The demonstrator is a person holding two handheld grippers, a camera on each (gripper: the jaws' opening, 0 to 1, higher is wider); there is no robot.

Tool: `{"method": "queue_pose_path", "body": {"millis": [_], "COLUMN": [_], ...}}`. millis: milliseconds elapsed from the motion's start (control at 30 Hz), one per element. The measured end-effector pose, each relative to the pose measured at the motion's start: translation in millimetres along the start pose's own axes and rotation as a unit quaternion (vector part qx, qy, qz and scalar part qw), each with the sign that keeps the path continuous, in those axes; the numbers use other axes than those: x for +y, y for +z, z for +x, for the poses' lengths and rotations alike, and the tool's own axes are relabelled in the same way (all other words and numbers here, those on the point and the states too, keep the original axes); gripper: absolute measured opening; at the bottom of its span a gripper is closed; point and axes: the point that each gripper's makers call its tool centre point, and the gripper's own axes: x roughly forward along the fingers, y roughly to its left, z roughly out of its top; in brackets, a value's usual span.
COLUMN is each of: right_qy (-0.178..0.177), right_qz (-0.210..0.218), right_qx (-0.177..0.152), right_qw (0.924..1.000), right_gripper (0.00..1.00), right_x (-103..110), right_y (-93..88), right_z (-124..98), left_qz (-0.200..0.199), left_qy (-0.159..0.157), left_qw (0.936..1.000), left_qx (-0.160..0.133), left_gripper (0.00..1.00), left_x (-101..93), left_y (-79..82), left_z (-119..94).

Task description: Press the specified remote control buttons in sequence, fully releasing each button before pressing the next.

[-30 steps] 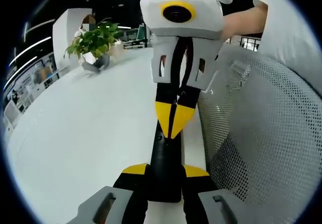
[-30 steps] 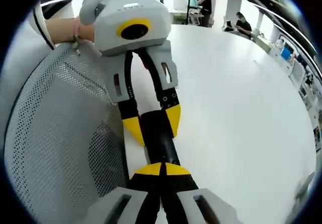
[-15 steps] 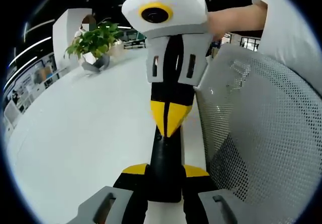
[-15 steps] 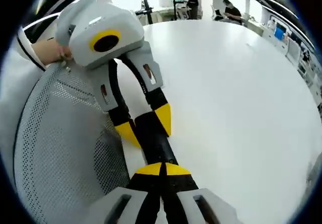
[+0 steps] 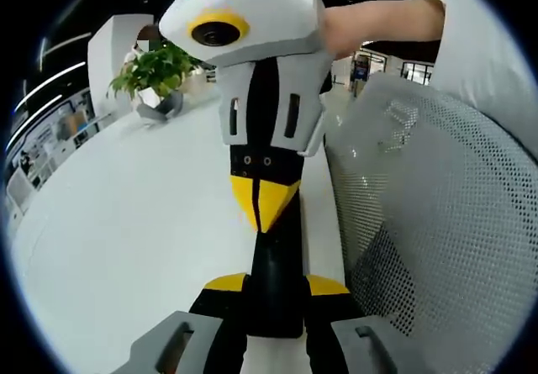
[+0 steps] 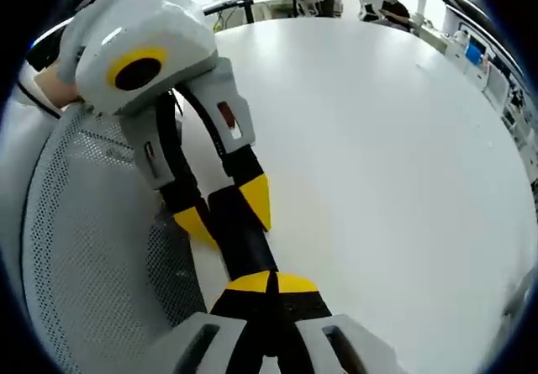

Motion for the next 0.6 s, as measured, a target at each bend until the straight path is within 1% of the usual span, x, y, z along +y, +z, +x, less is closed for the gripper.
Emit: {"method": "queue_pose_path", "body": {"millis": [67, 167, 200, 267, 333, 400, 433, 467, 600], "right_qy": [0.006, 0.0, -0.009, -0.019, -0.03, -0.019, -0.016, -0.015, -0.014], "right_qz": [0.016, 0.02, 0.003, 0.002, -0.019, -0.012, -0.006, -0.007, -0.015], "right_qx": [0.007, 0.003, -0.005, -0.018, -0.037, -0.047, -0.058, -0.06, -0.056], "right_qw": [0.9998, 0.9998, 0.9999, 0.9997, 0.9987, 0.9987, 0.9982, 0.998, 0.9982], "right_gripper": [0.0, 0.0, 0.0, 0.0, 0.0, 0.0, 0.0, 0.0, 0.0], "right_x": [0.5, 2.4, 2.6, 3.9, 5.7, 13.7, 17.4, 19.0, 19.5], "right_y": [-0.7, -1.9, -1.4, -1.4, -0.1, 0.6, 3.1, 4.6, 4.6], "right_z": [-0.5, -1.2, -1.8, -2.9, -3.5, -4.9, -6.0, -6.3, -3.3], "left_qz": [-0.001, -0.001, -0.001, -0.002, -0.003, -0.003, -0.003, -0.003, -0.004], "left_qy": [0.0, 0.0, 0.0, 0.001, 0.001, 0.001, 0.001, 0.001, 0.0], "left_qw": [1.0, 1.0, 1.0, 1.0, 1.0, 1.0, 1.0, 1.0, 1.0], "left_qx": [0.0, 0.0, 0.0, -0.001, -0.001, -0.001, -0.002, -0.002, -0.002], "left_gripper": [0.24, 0.24, 0.24, 0.24, 0.24, 0.24, 0.24, 0.24, 0.24], "left_x": [0.1, 0.1, 0.1, -0.1, -0.1, 0.1, 0.2, 0.2, 0.7], "left_y": [-0.1, -0.3, -0.4, -0.1, -0.2, -0.3, -0.3, -0.3, -0.6], "left_z": [0.1, 0.2, 0.2, -0.1, 0.0, 0.2, 0.3, 0.3, 0.6]}}
